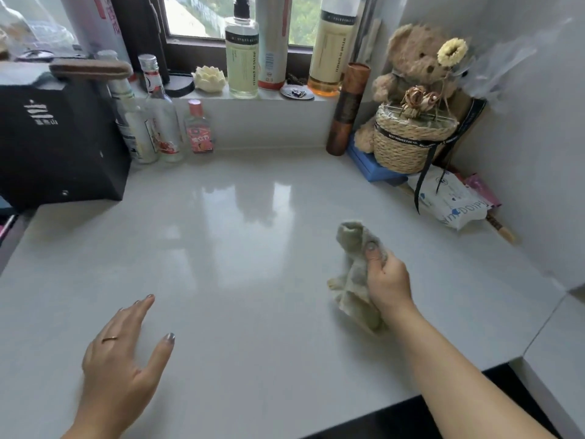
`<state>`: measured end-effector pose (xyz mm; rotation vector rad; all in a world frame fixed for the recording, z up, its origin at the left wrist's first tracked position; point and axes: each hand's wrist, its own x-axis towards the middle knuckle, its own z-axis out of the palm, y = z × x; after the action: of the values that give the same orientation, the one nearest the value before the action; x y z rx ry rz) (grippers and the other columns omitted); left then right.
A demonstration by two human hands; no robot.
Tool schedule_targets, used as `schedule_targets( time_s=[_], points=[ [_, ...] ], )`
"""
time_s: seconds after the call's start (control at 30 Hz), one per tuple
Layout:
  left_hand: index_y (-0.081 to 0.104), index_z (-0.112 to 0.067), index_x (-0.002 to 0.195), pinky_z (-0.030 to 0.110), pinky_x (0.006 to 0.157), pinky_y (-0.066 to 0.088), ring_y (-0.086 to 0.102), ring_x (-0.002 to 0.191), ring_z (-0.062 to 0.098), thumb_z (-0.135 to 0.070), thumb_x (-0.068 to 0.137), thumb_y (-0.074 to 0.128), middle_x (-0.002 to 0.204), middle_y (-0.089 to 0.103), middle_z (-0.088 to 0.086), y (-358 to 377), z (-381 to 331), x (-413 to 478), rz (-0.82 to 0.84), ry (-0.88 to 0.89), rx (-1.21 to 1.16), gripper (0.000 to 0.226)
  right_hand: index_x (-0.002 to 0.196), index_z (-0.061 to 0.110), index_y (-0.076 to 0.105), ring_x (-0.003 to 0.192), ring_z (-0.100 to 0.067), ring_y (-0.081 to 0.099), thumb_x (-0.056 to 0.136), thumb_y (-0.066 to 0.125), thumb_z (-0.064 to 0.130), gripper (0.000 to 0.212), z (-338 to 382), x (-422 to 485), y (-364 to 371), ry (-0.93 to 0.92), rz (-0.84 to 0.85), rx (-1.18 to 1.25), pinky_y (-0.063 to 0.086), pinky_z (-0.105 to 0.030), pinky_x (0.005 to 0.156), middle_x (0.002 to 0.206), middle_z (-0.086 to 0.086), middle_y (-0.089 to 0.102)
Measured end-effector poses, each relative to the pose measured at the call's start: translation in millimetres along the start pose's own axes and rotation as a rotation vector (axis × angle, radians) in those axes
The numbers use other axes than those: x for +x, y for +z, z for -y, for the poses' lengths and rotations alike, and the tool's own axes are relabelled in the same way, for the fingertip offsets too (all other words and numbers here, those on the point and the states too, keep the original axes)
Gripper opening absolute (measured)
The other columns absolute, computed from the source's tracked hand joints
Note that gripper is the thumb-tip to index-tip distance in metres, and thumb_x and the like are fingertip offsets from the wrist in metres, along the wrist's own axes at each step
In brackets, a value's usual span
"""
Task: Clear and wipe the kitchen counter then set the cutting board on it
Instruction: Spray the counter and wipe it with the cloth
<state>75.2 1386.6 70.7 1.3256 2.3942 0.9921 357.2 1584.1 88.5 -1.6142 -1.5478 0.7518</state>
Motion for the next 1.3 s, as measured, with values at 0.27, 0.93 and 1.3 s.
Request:
schedule_targets(
  time_s=[0.27,0.93,1.3],
  points=[
    [0.048,-0.012,0.126,0.060,0.104,0.031,0.041,0.127,0.041,-0.056,0.063,0.034,0.131,0.053,0.018,-16.8,38.8,-9.9,-0.029,-0.099,0.084,0.078,0.143,0.010,0.028,0.143,-0.029,0.013,0.097,0.027,0.039,0.054,-3.2,25.9,41.2,0.147,0.212,-0.504,0.006,-0.046,0.117,0.153,-0.017,0.025],
    [0.046,-0.019,0.129,0.058,0.107,0.022,0.034,0.133,0.036,-0.054,0.066,0.032,0.136,0.049,0.017,-61.9,79.6,-34.9,0.095,-0.003,0.080,0.073,0.145,0.026,0.020,0.145,-0.028,0.006,0.097,0.023,0.041,0.050,-9.3,-92.7,-1.9,0.173,0.242,-0.691,0.004,-0.055,0.116,0.157,-0.003,0.014],
    [0.047,-0.018,0.129,0.059,0.106,0.023,0.036,0.131,0.036,-0.053,0.067,0.034,0.134,0.050,0.018,-81.6,106.0,-45.9,0.098,0.028,0.087,0.072,0.131,0.027,0.050,0.138,-0.022,0.032,0.091,0.033,0.045,0.047,100.6,-273.1,149.8,-0.237,0.533,-0.368,0.016,-0.039,0.117,0.143,0.001,0.046]
  ],
)
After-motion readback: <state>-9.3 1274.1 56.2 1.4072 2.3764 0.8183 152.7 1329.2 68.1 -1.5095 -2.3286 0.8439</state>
